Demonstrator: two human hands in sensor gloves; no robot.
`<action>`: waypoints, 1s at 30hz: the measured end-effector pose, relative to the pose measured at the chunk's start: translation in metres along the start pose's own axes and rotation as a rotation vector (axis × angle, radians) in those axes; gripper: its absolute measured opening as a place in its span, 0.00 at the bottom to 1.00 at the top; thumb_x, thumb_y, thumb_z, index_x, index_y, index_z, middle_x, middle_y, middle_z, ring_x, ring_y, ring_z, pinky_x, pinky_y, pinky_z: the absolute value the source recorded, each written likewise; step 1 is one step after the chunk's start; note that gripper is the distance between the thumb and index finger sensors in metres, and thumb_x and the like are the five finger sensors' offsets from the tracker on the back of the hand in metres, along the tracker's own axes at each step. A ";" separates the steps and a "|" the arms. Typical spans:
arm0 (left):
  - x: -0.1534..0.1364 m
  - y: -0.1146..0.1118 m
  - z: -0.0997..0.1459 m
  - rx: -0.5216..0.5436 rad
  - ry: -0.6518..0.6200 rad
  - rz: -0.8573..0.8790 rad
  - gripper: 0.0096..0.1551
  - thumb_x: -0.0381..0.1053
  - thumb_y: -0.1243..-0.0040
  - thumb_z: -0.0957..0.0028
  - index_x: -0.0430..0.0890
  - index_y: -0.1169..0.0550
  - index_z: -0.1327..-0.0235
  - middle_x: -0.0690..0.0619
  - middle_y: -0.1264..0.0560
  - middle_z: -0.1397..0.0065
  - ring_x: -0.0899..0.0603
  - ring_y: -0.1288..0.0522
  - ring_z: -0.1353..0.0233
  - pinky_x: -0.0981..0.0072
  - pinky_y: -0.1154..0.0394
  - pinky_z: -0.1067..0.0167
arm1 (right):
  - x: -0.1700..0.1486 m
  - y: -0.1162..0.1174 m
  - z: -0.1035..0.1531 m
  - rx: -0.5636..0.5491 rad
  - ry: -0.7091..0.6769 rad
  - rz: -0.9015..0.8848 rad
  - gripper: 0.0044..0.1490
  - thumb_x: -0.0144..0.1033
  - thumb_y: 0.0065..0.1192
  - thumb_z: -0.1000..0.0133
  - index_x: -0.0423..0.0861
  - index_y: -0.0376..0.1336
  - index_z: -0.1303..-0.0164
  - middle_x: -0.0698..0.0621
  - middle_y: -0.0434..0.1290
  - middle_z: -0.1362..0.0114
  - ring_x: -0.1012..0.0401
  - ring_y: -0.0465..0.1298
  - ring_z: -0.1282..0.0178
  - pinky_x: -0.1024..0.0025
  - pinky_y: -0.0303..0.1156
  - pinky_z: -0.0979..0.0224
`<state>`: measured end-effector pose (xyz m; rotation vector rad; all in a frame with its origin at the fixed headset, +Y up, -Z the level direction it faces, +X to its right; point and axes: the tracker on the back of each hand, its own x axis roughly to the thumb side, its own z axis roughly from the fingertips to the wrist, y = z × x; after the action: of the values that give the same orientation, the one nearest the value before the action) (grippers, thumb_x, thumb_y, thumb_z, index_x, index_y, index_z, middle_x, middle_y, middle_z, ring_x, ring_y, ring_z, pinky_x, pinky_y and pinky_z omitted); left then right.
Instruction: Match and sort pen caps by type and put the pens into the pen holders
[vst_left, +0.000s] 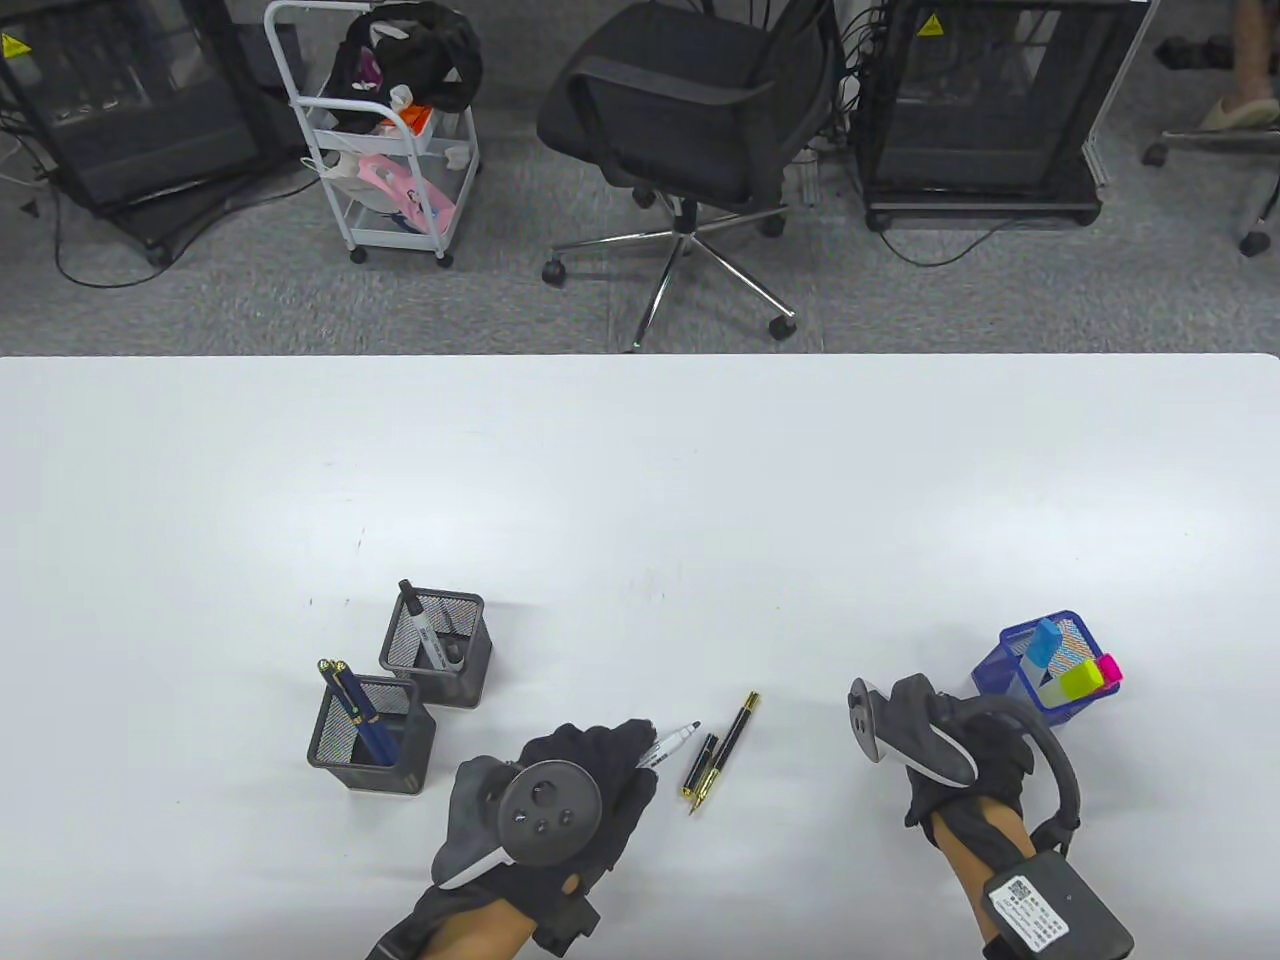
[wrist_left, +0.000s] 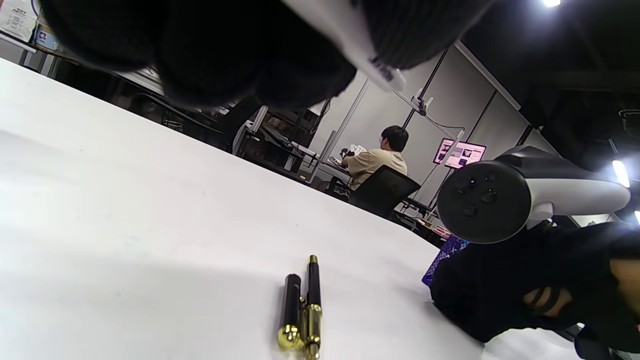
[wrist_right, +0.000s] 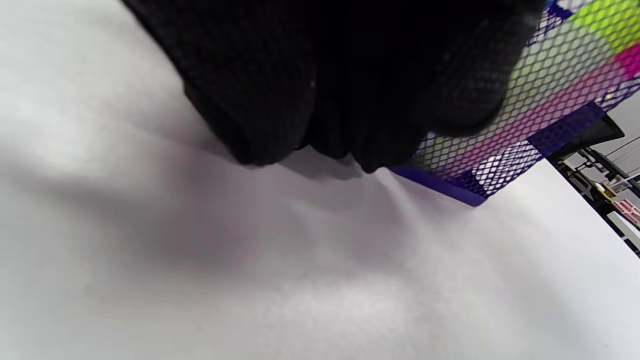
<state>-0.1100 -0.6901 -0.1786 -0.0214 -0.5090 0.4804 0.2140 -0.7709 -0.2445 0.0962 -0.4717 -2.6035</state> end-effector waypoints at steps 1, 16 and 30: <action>0.000 0.000 0.000 -0.003 0.001 -0.001 0.32 0.53 0.43 0.47 0.38 0.24 0.34 0.40 0.17 0.47 0.39 0.18 0.53 0.25 0.29 0.43 | 0.000 0.000 0.000 -0.003 -0.001 -0.002 0.37 0.34 0.84 0.56 0.41 0.67 0.38 0.37 0.80 0.39 0.45 0.83 0.38 0.60 0.84 0.42; 0.004 -0.006 -0.001 -0.013 -0.018 0.047 0.32 0.49 0.46 0.48 0.39 0.26 0.31 0.38 0.19 0.42 0.37 0.20 0.49 0.22 0.31 0.41 | -0.019 -0.058 0.053 -0.386 -0.337 -0.787 0.34 0.39 0.80 0.52 0.57 0.67 0.34 0.42 0.80 0.39 0.47 0.85 0.44 0.52 0.80 0.38; 0.024 -0.007 0.001 0.009 -0.113 0.083 0.32 0.50 0.47 0.48 0.40 0.27 0.31 0.39 0.20 0.42 0.37 0.20 0.49 0.23 0.31 0.41 | -0.009 -0.063 0.064 -0.260 -0.545 -1.561 0.30 0.47 0.71 0.53 0.40 0.70 0.48 0.46 0.87 0.54 0.53 0.92 0.59 0.60 0.88 0.54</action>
<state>-0.0891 -0.6862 -0.1659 -0.0067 -0.6189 0.5668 0.1838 -0.6945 -0.2066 -0.5839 -0.2037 -4.2235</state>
